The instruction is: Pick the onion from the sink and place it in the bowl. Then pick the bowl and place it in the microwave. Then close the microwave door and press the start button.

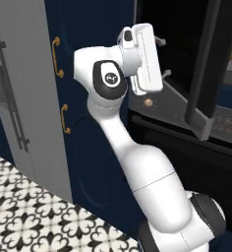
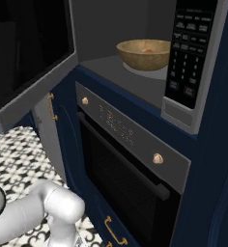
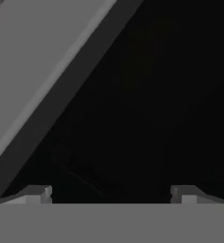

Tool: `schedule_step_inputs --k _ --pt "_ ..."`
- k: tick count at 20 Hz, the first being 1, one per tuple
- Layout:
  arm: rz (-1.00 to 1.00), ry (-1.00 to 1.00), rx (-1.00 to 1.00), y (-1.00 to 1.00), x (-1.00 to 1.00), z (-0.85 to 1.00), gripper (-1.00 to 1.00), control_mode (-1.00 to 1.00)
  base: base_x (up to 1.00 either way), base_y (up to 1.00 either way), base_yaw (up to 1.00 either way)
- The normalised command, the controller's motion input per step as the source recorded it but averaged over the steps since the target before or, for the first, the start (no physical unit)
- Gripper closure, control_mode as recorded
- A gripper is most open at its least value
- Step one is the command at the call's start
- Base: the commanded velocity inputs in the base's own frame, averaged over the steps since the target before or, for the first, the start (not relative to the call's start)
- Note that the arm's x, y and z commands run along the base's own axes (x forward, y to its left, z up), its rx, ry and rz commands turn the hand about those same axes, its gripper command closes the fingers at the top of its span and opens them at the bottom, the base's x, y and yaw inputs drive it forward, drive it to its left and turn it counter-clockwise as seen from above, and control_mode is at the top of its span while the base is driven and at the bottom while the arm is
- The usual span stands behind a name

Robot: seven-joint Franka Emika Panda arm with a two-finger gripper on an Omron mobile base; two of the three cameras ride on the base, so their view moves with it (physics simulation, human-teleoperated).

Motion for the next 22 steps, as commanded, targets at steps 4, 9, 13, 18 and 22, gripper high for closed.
schedule_step_inputs --k 4,9,13,18,22 --pt "0.07 -0.03 0.12 -1.0 0.0 0.0 -1.0 -1.0 0.0 0.0 0.0" --pt "0.07 -0.01 0.1 -0.92 0.05 0.0 -1.0 -1.0 0.0 0.0 0.0" --pt "0.12 -0.01 0.09 -0.73 0.36 0.0 -1.0 -1.0 0.0 0.0 0.0" --pt "0.16 -0.03 0.12 -0.74 0.45 -0.01 -1.0 -1.0 0.0 0.0 0.0" --pt "0.15 -0.05 0.11 -0.63 0.34 0.0 -1.0 -1.0 0.0 0.0 0.0"
